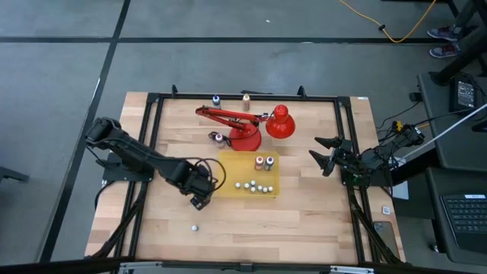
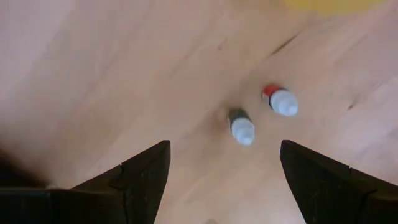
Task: Pick & Place food coloring
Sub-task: Put the small black food bottle into the yellow bin
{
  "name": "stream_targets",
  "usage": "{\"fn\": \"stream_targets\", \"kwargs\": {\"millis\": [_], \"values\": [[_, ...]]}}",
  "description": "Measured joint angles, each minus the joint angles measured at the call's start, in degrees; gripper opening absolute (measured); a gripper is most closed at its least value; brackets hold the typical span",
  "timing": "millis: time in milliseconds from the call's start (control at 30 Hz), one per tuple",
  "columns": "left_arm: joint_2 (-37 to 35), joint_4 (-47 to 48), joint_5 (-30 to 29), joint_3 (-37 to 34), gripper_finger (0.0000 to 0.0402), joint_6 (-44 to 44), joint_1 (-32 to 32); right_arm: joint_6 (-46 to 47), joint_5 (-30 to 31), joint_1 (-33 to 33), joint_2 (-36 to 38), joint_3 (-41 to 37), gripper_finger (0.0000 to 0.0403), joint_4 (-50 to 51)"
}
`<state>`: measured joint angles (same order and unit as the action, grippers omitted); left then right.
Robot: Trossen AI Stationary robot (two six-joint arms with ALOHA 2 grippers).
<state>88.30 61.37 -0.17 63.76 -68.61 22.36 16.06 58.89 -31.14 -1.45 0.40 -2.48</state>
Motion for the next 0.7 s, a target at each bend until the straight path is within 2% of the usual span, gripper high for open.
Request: {"fn": "stream_targets", "kwargs": {"millis": [233,367,533,700], "values": [[-0.86,-0.46,2.47,-1.09,0.0294,-9.70,6.29,0.12,0.00,0.01,0.00,0.00,0.0347,0.00],[-0.72,-4.48,3.05,-1.09,0.0294,-15.29,9.67,0.07,0.00,-0.01,0.01,0.00,0.0347,-0.01],[1.22,-11.28,4.07,-1.09,0.0294,-21.07,11.82,0.11,0.00,-0.01,0.00,0.00,0.0347,-0.01],[4.29,-13.49,4.74,-1.07,0.0294,-24.62,12.76,0.12,0.00,-0.01,0.00,0.00,0.0347,-0.02]]}}
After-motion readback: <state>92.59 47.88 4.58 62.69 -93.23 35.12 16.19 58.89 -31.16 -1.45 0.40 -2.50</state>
